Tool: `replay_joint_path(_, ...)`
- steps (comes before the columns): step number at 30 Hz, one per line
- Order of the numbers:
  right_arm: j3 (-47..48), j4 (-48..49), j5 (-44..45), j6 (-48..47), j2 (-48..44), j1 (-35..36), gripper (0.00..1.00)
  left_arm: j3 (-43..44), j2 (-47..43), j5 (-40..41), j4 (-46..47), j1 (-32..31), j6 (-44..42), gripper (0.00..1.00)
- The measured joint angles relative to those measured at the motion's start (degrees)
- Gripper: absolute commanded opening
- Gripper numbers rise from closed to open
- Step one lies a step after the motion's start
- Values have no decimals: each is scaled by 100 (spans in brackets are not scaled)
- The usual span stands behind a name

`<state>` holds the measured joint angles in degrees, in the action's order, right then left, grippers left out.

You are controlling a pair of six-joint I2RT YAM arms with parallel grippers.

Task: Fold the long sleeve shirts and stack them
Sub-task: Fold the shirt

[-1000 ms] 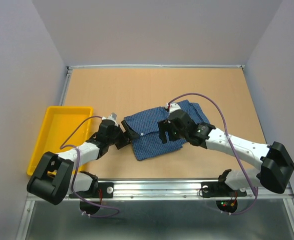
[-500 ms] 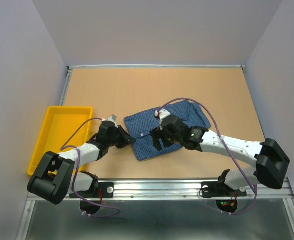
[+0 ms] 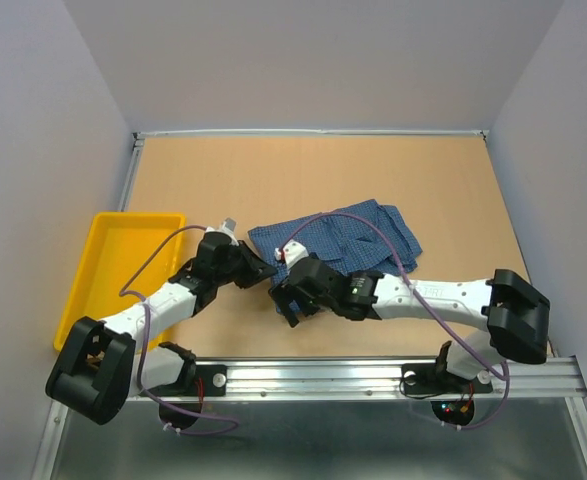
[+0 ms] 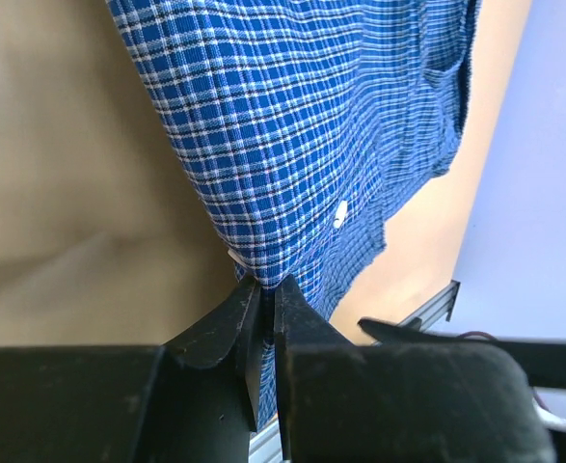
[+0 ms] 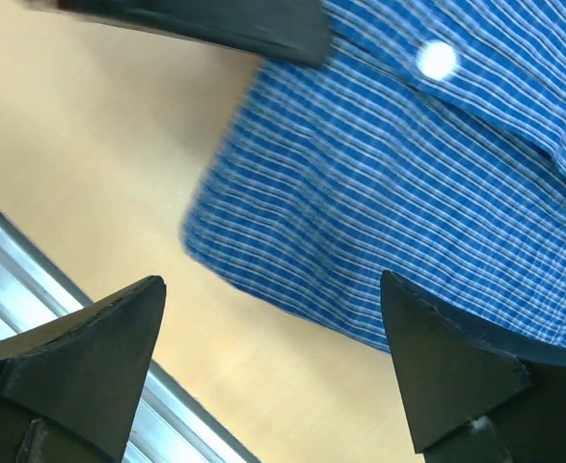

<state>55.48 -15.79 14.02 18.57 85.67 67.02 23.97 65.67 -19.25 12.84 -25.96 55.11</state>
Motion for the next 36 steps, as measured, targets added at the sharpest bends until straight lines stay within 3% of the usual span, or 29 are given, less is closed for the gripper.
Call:
replay_joint_path(9, 610, 122, 1467, 35, 876, 1056, 96, 133, -33, 81, -243, -109, 190, 3)
replay_joint_path(15, 697, 90, 2450, 44, 1508, 1296, 82, 133, -33, 125, -334, -109, 225, 3)
replay_joint_path(21, 750, 37, 2949, -98, 1786, 1285, 36, 133, -31, 151, -350, -109, 225, 4)
replay_joint_path(22, 758, 37, 2977, -127, 1786, 1285, 20, 133, -28, 160, -350, -109, 225, 5)
replay_joint_path(25, 782, 28, 2973, -232, 1786, 1285, 1, 133, -9, 175, -356, -109, 223, 10)
replay_joint_path(26, 782, 20, 2962, -280, 1781, 1283, 1, 133, 7, 186, -365, -109, 227, 26)
replay_joint_path(28, 782, 2, 2929, -372, 1775, 1283, 1, 133, 33, 192, -372, -109, 240, 48)
replay_joint_path(29, 782, -11, 2907, -396, 1755, 1283, 1, 133, 44, 190, -367, -109, 271, 65)
replay_joint_path(32, 782, -28, 2846, -461, 1659, 1283, 1, 131, 52, 170, -350, -103, 350, 85)
replay_joint_path(36, 782, -26, 2750, -470, 1528, 1283, 1, 101, 4, 160, -319, -46, 444, 95)
